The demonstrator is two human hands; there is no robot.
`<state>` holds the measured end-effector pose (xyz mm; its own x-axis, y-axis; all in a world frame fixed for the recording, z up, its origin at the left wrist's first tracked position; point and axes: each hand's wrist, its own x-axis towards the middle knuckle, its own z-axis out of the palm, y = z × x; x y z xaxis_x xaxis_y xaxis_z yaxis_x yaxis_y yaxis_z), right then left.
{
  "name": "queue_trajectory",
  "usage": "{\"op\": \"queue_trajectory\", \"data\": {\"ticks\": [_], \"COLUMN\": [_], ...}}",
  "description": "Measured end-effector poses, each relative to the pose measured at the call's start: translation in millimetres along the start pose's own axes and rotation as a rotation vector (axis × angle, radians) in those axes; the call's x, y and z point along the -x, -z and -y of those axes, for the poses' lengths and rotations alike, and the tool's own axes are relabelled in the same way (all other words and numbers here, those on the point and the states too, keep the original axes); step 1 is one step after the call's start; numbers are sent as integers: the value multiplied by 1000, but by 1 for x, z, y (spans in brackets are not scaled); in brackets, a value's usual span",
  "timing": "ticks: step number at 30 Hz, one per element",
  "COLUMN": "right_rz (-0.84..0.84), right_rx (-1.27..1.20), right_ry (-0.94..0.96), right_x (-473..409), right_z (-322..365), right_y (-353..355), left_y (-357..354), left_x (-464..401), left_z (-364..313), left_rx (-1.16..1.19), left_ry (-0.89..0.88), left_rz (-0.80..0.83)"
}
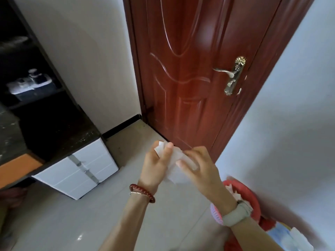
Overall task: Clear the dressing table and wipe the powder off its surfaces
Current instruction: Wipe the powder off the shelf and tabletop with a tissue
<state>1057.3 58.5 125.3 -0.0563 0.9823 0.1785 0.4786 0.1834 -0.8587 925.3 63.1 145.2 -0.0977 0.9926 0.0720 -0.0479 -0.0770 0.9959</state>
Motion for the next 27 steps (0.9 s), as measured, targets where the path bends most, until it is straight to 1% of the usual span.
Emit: {"op": "queue_trajectory", "data": {"ticks": [1, 2, 4, 7, 9, 11, 13, 14, 16, 18, 20, 22, 24, 27], "right_rz": [77, 116, 142, 204, 194, 109, 38, 37, 81, 123, 156, 228, 318, 457], "right_rx": [48, 43, -100, -288, -289, -236, -197, -174, -127, -119, -142, -180, -213, -208], "right_ry": [-25, -34, -15, -9, -22, -26, -27, -21, -2, 15, 21, 52, 92, 112], "right_x": [0, 0, -2, -6, -10, -18, -31, -38, -52, -64, -77, -94, -118, -163], "right_z": [4, 9, 18, 32, 41, 46, 50, 51, 53, 57, 63, 67, 67, 69], "right_y": [-13, -25, -49, -80, -102, -120, -136, -144, -158, -179, -202, -225, -249, -282], "left_y": [13, 26, 55, 95, 120, 142, 165, 176, 197, 215, 230, 248, 271, 301], "left_x": [1, 2, 7, 16, 25, 34, 42, 45, 48, 48, 46, 38, 24, -9], "left_z": [-1, -1, -3, -3, -1, 2, 8, 12, 23, 36, 44, 49, 53, 58], "left_rx": [-86, -157, -201, -240, -240, -182, -133, -148, -236, -275, -253, -248, -258, -240], "left_ry": [-44, -85, -143, -147, -106, -50, 16, 48, 126, 212, 260, 290, 308, 357], "left_rz": [-37, -70, -137, -224, -255, -298, -406, -474, -607, -721, -787, -844, -877, -820]}}
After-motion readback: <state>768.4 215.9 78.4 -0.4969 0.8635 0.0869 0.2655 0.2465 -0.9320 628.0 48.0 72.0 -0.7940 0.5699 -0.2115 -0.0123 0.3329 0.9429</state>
